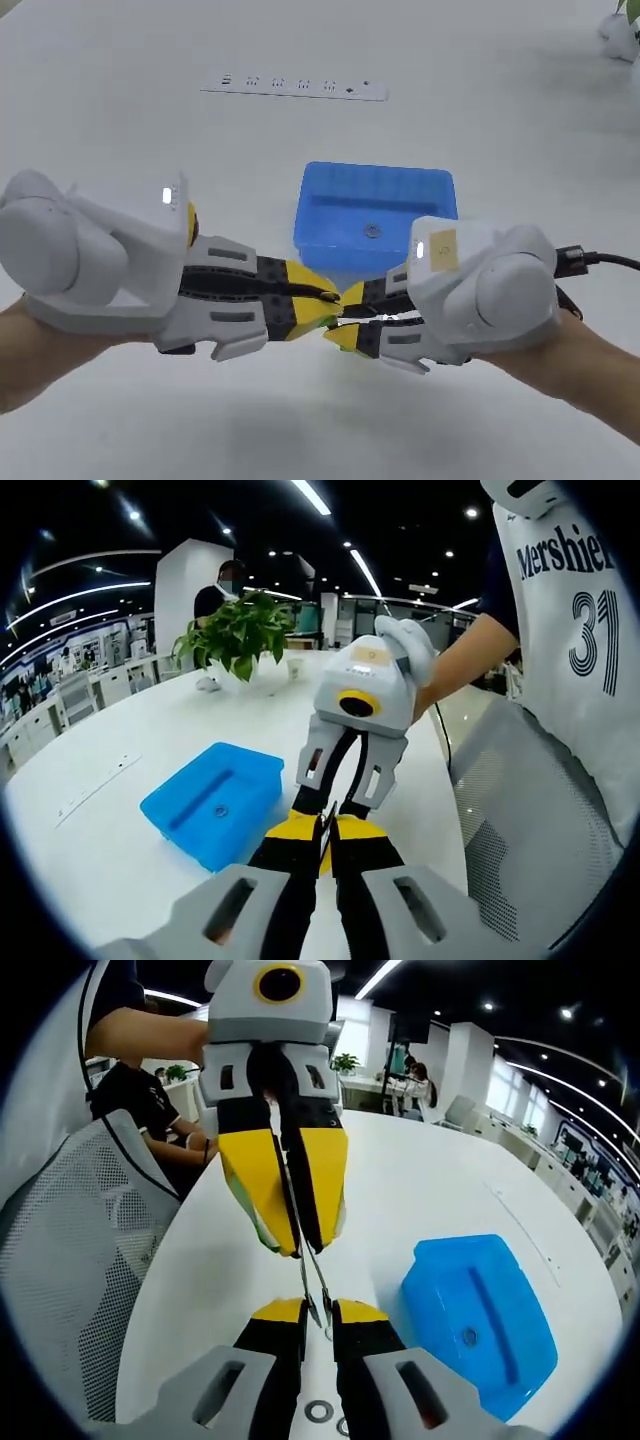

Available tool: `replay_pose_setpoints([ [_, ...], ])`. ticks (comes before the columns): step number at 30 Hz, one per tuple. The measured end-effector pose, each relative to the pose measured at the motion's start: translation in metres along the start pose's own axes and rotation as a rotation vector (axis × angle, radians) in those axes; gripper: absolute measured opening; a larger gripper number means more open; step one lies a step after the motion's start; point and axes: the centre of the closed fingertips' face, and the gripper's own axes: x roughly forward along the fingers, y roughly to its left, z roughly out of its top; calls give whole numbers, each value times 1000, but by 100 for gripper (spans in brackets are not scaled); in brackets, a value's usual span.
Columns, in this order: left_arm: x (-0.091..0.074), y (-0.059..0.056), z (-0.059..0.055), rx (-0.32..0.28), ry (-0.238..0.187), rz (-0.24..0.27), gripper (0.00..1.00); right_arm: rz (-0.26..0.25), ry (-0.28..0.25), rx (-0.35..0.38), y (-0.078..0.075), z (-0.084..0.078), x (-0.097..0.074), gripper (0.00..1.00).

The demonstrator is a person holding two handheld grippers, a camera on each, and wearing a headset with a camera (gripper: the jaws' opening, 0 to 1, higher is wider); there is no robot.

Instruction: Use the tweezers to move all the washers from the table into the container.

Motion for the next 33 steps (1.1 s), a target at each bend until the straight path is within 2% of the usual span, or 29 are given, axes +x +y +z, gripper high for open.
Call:
replay_pose_setpoints([
  [13, 3, 12, -5, -49, -22, 13, 7, -7, 13, 38, -6, -6, 4, 11],
  [19, 3, 12, -8, -67, -17, 9, 7, 9, 18, 55, -4, -9, 6, 12],
  [33, 4, 13, -6, -67, -31, 15, 7, 1, 15, 56, -5, -9, 5, 12],
])
